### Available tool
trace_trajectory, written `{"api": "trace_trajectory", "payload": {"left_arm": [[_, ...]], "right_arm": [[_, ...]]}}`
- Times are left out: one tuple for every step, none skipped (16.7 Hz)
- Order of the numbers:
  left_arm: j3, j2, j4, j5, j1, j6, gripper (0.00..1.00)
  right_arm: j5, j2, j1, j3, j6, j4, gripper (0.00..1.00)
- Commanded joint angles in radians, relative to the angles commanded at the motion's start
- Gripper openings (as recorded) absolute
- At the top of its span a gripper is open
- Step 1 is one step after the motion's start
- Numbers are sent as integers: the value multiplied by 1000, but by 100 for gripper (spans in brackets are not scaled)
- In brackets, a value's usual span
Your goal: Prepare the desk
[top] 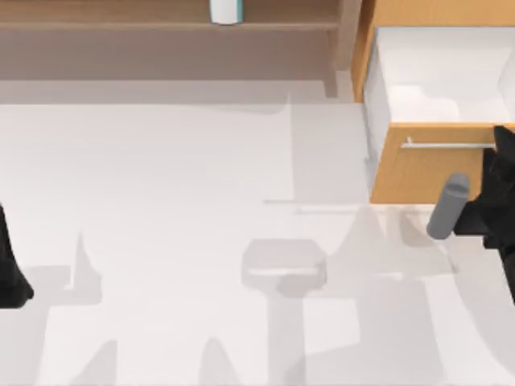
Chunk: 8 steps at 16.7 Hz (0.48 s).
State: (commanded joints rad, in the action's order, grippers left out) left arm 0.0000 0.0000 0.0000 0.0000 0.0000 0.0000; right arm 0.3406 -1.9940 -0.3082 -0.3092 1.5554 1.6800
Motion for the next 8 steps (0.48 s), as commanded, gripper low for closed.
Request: {"api": "trace_trajectory", "payload": {"left_arm": [[0,0,0,0,0,0,100],[0,0,0,0,0,0,100],[0,0,0,0,0,0,100],[0,0,0,0,0,0,100],[0,0,0,0,0,0,100],[0,0,0,0,0,0,100],[0,0,0,0,0,0,100],[0,0,0,0,0,0,100]], "right_arm": [[0,0,0,0,0,0,17],[0,0,0,0,0,0,10],[0,0,0,0,0,0,2],[0,0,0,0,0,0,0],[0,0,0,0,0,0,0],[0,0,0,0,0,0,0],[0,0,0,0,0,0,0],[0,0,0,0,0,0,0]]}}
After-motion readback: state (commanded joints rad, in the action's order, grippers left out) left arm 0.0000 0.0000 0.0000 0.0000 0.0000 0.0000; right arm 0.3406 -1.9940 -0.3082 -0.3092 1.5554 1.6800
